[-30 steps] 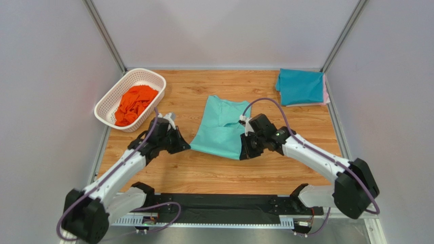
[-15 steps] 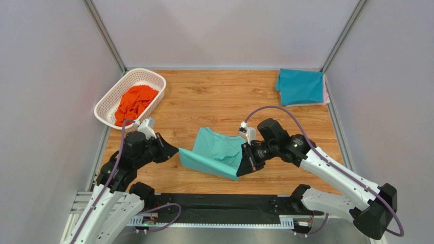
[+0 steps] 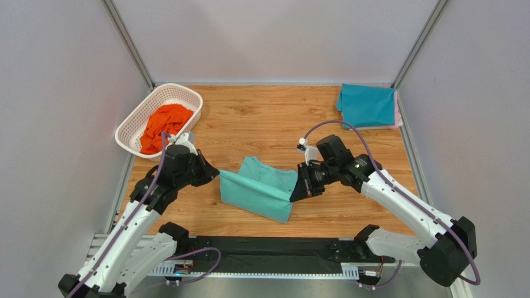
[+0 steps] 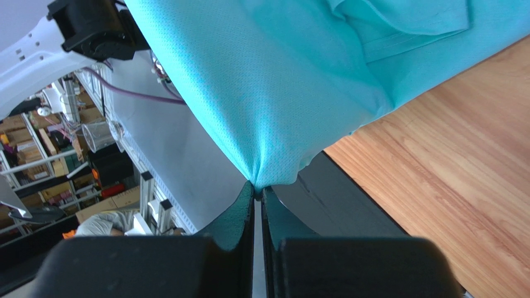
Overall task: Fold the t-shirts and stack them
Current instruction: Fold the tshirt, then neatly place the folded tshirt to the corner
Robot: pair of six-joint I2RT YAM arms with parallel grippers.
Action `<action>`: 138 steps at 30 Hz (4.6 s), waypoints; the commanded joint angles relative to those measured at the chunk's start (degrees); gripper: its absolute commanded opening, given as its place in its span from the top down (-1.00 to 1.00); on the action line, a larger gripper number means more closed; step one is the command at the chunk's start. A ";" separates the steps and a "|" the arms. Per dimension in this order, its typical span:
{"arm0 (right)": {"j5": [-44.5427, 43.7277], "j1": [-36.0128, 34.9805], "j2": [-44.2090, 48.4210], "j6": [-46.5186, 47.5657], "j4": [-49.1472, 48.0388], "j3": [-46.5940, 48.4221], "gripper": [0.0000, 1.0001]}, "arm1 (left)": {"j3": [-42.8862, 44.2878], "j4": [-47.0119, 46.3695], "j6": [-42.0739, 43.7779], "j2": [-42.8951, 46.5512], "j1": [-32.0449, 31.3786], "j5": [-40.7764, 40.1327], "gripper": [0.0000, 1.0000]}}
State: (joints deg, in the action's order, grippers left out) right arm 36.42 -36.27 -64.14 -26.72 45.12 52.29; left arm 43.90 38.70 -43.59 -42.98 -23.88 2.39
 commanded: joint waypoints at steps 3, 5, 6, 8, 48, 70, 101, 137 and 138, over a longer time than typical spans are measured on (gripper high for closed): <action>-0.39 4.98 -2.21 1.85 0.85 1.94 1.00 | 4.96 -8.37 2.02 -7.44 0.50 -6.34 1.00; -0.65 6.82 -3.26 2.20 0.32 1.85 1.00 | 5.93 -9.78 2.55 -10.09 0.50 -6.52 1.00; -0.65 7.26 -3.79 2.46 0.32 1.93 1.00 | 6.98 -10.13 2.72 -12.71 0.50 -6.52 1.00; -0.31 8.58 -5.02 3.51 0.23 1.93 1.00 | 7.95 -11.10 3.42 -15.28 0.50 -6.52 1.00; -10.85 17.29 -12.60 -0.08 -9.62 2.47 -1.00 | 22.46 -16.29 7.65 -44.39 0.50 5.69 -0.99; -10.67 7.35 -20.14 -2.99 -20.52 0.61 -1.00 | 26.14 -24.55 5.80 -58.60 -5.48 15.80 -0.99; -28.95 10.34 -7.27 4.94 -4.52 9.86 -1.00 | 12.62 -14.27 2.37 -30.69 -5.48 1.22 -0.99; -29.31 6.57 -17.07 -12.22 -24.46 -11.69 -0.42 | -2.94 19.22 -5.98 15.65 -5.39 -21.91 -0.99; -29.39 6.22 -18.38 -12.39 -24.73 -11.43 -0.40 | -3.03 19.22 -5.98 15.65 -5.48 -22.08 -0.99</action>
State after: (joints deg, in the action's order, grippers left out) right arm 8.29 -29.12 -80.18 -37.91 24.27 39.09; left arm 40.58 57.49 -48.97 -27.38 -29.45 -18.63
